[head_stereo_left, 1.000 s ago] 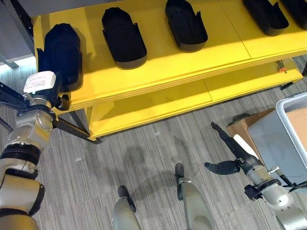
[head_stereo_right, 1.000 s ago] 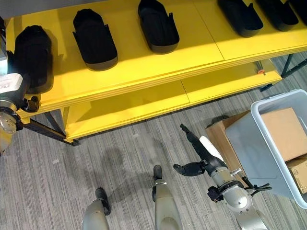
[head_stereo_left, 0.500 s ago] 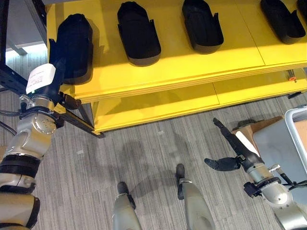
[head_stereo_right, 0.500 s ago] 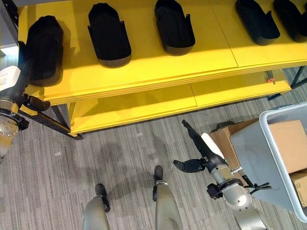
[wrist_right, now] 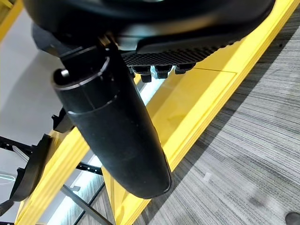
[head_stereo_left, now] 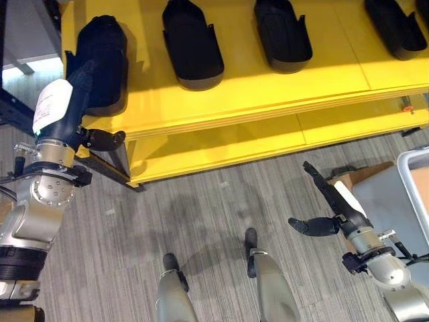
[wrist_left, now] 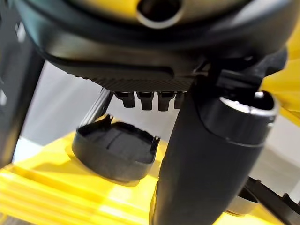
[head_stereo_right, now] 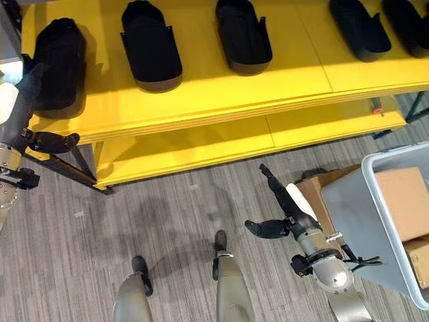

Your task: Move parts from the plastic box to the shelf.

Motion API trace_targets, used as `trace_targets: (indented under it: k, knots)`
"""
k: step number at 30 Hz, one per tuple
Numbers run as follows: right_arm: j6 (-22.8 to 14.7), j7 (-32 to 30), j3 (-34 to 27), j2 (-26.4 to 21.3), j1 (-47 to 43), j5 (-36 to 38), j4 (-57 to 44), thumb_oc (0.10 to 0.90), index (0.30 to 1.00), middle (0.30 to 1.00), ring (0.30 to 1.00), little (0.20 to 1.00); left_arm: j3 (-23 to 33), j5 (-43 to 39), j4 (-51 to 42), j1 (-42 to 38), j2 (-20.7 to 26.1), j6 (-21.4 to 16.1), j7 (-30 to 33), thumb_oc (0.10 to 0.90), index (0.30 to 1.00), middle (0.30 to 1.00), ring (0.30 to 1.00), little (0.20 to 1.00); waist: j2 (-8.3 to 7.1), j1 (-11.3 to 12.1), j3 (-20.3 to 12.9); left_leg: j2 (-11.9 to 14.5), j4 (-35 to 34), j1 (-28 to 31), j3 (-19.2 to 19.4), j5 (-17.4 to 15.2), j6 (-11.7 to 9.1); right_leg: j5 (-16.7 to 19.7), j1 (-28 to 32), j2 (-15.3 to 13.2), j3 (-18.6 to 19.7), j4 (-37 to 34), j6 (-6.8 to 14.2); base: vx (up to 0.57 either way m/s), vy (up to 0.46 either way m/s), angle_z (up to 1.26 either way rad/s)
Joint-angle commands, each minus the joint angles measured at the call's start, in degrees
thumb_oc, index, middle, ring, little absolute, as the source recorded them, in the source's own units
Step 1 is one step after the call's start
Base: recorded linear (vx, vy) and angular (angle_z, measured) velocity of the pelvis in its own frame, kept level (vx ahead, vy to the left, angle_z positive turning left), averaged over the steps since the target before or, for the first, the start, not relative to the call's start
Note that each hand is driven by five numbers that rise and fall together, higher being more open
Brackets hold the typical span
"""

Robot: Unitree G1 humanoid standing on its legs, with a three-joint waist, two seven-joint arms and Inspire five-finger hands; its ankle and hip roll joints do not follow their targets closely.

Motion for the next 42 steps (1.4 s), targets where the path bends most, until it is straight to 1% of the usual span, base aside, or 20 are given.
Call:
trace_targets:
  k: [1,3,4,6,8,9,12,13,19,20,24,28,29,37,42]
  knots:
    - [-4.1,-2.7,-5.5,-2.0,-0.6,-0.6,-5.7,0.900,1.000,1.000,1.000,1.000,5.2,3.7,-3.6,-0.9,0.4,-4.0,4.7,0.900,1.000,1.000,1.000,1.000,0.79,-0.6,-4.1,-1.4,-1.6,-0.3,-0.9,1.2,3.1,-7.2,3.2,-2.8,0.7,4.4,1.7,0.00,0.000,0.00]
    - [-4.2,-2.5,-6.1,-2.2,-0.5,-0.8,-6.3,0.900,1.000,1.000,1.000,1.000,8.4,8.3,-7.9,4.4,0.4,-4.4,4.9,0.900,1.000,1.000,1.000,1.000,0.75,-0.1,-4.1,-1.4,-1.9,-0.1,-1.1,1.2,3.1,-7.3,3.5,-2.7,0.6,4.2,1.7,0.00,0.000,0.00]
    - [-4.2,-2.5,-6.0,-2.2,-0.6,-0.8,-6.3,0.900,1.000,1.000,1.000,1.000,8.5,8.3,-8.0,4.6,0.4,-4.3,4.9,0.900,1.000,1.000,1.000,1.000,0.74,-0.2,-4.1,-1.4,-1.9,-0.1,-1.1,1.2,3.1,-7.3,3.5,-2.7,0.6,4.1,1.7,0.00,0.000,0.00]
    - [-4.4,-2.5,-6.2,-2.4,-0.4,-0.8,-6.7,0.900,1.000,1.000,1.000,1.000,9.7,11.1,-11.1,8.5,-0.4,-5.1,4.7,0.900,1.000,1.000,1.000,1.000,0.72,0.3,-4.0,-1.4,-2.1,0.1,-1.3,1.3,3.2,-7.3,3.7,-2.7,0.5,4.1,1.6,-0.01,-0.003,0.02]
    - [-4.5,-2.6,-6.3,-2.5,-0.3,-0.8,-7.0,0.900,1.000,1.000,1.000,1.000,10.6,11.4,-12.4,10.4,-0.8,-5.5,4.3,0.900,1.000,1.000,1.000,1.000,0.77,0.4,-4.0,-1.5,-2.3,0.2,-1.3,1.3,3.2,-7.3,3.8,-2.7,0.5,4.1,1.6,-0.01,-0.004,0.05]
    - [-4.5,-2.4,-6.5,-2.8,-0.2,-0.8,-7.5,0.900,1.000,1.000,1.000,1.000,11.1,13.1,-14.5,12.8,-0.6,-5.8,3.5,0.900,1.000,1.000,1.000,1.000,0.79,0.6,-4.0,-1.5,-2.3,0.3,-1.4,1.4,3.2,-7.3,4.0,-2.7,0.4,4.1,1.5,-0.01,-0.004,0.03]
    - [-4.5,-2.4,-6.7,-2.9,-0.1,-0.7,-7.9,0.900,1.000,1.000,1.000,1.000,11.4,13.6,-16.1,15.0,-1.2,-6.4,2.5,0.900,1.000,1.000,1.000,1.000,0.82,0.7,-4.1,-1.6,-2.4,0.5,-1.5,1.4,3.3,-7.4,4.3,-2.8,0.3,4.1,1.5,0.00,0.000,0.00]
    - [-4.6,-2.4,-6.8,-3.0,-0.3,-0.5,-8.2,0.900,1.000,1.000,1.000,1.000,10.4,14.0,-16.8,16.3,-1.4,-7.2,1.2,0.900,1.000,1.000,1.000,1.000,0.85,0.9,-4.1,-1.7,-2.3,0.6,-1.6,1.3,3.3,-7.5,4.5,-2.8,0.1,4.3,1.5,0.00,0.000,0.00]
    - [-4.6,-2.6,-6.1,-3.1,-0.8,-0.5,-8.4,0.900,1.000,1.000,1.000,1.000,8.0,15.4,-16.3,15.2,-0.9,-7.4,0.3,0.900,1.000,1.000,1.000,1.000,1.10,1.0,-4.2,-1.9,-2.7,0.8,-1.8,1.6,3.4,-7.4,4.8,-2.8,-0.1,4.2,1.5,-0.02,-0.002,0.05]
    - [-4.7,-2.6,-5.7,-3.4,-1.1,-0.5,-8.6,0.900,1.000,1.000,1.000,1.000,6.6,16.8,-15.8,14.0,0.5,-7.5,0.1,0.900,1.000,1.000,1.000,1.000,1.09,0.8,-4.3,-2.0,-2.8,0.8,-1.8,1.7,3.3,-7.3,4.9,-2.8,-0.2,4.1,1.5,-0.01,-0.008,0.10]
    - [-4.7,-2.6,-5.6,-3.7,-1.1,-0.4,-8.6,0.900,1.000,1.000,1.000,1.000,4.5,17.3,-14.7,12.0,1.5,-7.5,-0.3,0.900,1.000,1.000,1.000,1.000,1.15,0.8,-4.3,-2.1,-2.8,0.8,-2.0,1.8,3.4,-7.3,4.9,-2.8,-0.1,4.2,1.5,-0.01,-0.002,0.04]
    - [-4.4,-2.6,-5.3,-3.8,-0.9,-0.4,-8.5,0.900,1.000,1.000,1.000,1.000,0.6,18.4,-10.6,7.5,2.6,-6.8,-0.6,0.900,1.000,1.000,1.000,1.000,1.15,0.4,-4.6,-2.0,-2.7,0.7,-1.9,1.9,3.3,-7.3,4.9,-2.9,-0.1,4.2,1.6,0.00,0.000,0.00]
    - [-4.4,-2.7,-5.2,-3.8,-0.9,-0.5,-8.5,0.900,1.000,1.000,1.000,1.000,-0.6,18.7,-8.7,6.4,2.7,-6.6,-0.5,0.900,1.000,1.000,1.000,1.000,1.17,0.3,-4.7,-1.9,-2.7,0.6,-1.9,1.9,3.3,-7.3,4.8,-2.9,-0.1,4.3,1.6,0.00,0.000,0.00]
    - [-4.2,-3.0,-5.4,-3.5,-0.9,-1.0,-8.5,0.900,1.000,1.000,1.000,1.000,-4.0,20.0,-3.7,2.5,2.2,-5.2,-1.0,0.900,1.000,1.000,1.000,1.000,1.15,-0.1,-4.8,-1.9,-2.3,0.5,-1.8,1.9,3.3,-7.4,4.5,-2.8,0.0,4.5,1.6,0.00,0.000,0.00]
    - [-4.1,-3.1,-6.2,-3.0,-0.1,-1.3,-8.8,0.900,1.000,1.000,1.000,1.000,-4.2,19.9,-2.2,3.1,1.0,-4.9,-1.4,0.900,1.000,1.000,1.000,1.000,1.13,-0.2,-5.0,-1.8,-2.5,0.5,-1.7,2.0,3.3,-7.4,4.3,-2.7,0.1,4.5,1.6,0.00,0.000,0.00]
